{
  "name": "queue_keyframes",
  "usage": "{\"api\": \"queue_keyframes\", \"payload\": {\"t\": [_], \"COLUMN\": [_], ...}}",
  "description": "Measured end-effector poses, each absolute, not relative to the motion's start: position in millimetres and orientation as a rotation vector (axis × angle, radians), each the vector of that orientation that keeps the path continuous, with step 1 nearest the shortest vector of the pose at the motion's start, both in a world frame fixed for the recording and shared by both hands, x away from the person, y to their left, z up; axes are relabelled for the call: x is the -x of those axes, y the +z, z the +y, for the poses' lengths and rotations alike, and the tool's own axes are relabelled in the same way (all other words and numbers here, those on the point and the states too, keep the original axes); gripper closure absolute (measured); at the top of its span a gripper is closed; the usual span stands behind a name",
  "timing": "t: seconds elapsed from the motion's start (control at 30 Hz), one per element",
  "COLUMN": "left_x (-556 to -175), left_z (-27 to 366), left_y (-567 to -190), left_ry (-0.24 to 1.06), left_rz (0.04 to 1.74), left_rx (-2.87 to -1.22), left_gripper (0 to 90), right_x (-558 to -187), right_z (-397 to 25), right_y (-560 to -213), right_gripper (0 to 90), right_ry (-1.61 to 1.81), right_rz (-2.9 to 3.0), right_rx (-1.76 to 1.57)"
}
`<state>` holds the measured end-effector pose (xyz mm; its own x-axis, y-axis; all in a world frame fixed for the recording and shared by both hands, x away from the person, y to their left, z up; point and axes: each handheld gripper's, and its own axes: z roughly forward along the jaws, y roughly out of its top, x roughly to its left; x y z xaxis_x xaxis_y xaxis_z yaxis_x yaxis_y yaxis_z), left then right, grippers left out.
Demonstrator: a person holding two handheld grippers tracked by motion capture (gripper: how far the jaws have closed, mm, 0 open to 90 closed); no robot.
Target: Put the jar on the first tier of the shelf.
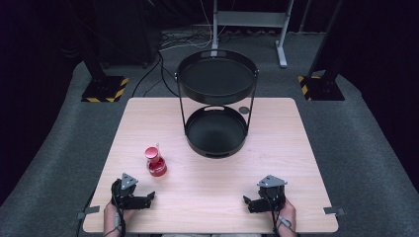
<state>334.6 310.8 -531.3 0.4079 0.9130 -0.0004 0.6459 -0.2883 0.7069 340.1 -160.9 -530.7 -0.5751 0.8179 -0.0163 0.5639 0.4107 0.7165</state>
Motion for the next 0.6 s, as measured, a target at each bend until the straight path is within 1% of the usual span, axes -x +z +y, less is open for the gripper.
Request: {"api": "queue_keyframes", "payload": {"t": [0.6], "left_x": [-333.2], "left_z": [311.7], "left_y": [-530.8], "left_ry": [0.554], "left_rz": [1.341], "left_rx": [-2.029], "left_gripper": [0.1], "right_x": [-339.2], "right_z": [-160.4], "right_y": [-530.5], "right_gripper": [0.2], "right_ry": [0.96], "right_rz": [2.307], "right_rx": [-1.18]}}
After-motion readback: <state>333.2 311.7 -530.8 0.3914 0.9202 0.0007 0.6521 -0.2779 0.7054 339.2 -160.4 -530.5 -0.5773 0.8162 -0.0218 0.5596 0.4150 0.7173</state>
